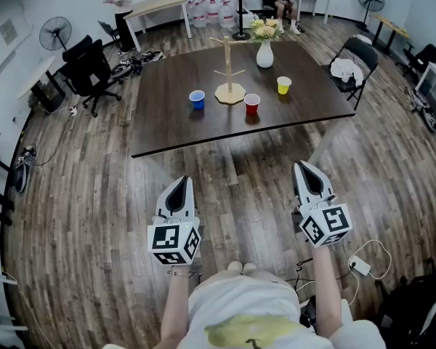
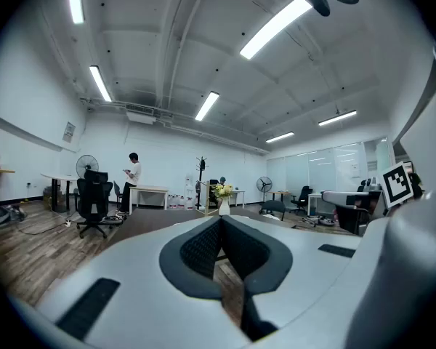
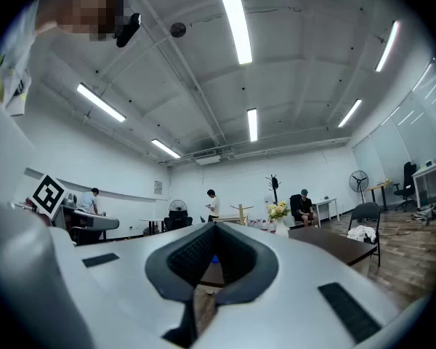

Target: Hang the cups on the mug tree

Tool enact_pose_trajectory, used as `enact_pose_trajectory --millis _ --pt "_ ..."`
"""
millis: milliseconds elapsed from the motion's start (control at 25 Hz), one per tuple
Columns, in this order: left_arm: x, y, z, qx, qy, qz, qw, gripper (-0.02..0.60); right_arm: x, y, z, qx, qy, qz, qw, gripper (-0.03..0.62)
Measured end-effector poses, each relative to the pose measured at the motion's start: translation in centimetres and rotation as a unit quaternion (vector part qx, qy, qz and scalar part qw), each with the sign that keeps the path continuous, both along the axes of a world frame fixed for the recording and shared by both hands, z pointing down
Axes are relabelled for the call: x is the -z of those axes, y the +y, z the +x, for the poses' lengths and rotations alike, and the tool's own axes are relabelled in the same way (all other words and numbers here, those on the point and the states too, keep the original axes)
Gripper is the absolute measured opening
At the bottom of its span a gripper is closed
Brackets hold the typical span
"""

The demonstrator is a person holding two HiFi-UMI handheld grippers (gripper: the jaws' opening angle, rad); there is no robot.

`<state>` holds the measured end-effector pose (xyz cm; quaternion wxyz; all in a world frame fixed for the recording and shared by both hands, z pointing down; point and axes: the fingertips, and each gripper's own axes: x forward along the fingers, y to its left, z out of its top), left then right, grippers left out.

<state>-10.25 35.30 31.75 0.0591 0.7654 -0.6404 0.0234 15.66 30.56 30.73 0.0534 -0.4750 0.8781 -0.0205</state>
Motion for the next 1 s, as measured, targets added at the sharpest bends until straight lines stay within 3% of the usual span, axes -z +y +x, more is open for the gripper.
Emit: enact_pose_trajectory --millis 560,1000 --pt "-0.4 -1.3 1.1 0.008 0.008 -0.013 0.9999 0.015 -0.2 -1.6 1.4 0.001 -0.015 -0.005 1.0 0.02" --pt "-2.2 -1.7 3.2 0.028 0.021 -0.031 0.9989 0.015 -1.8 -3.3 2.0 0.037 -0.027 -0.016 0.999 0.02"
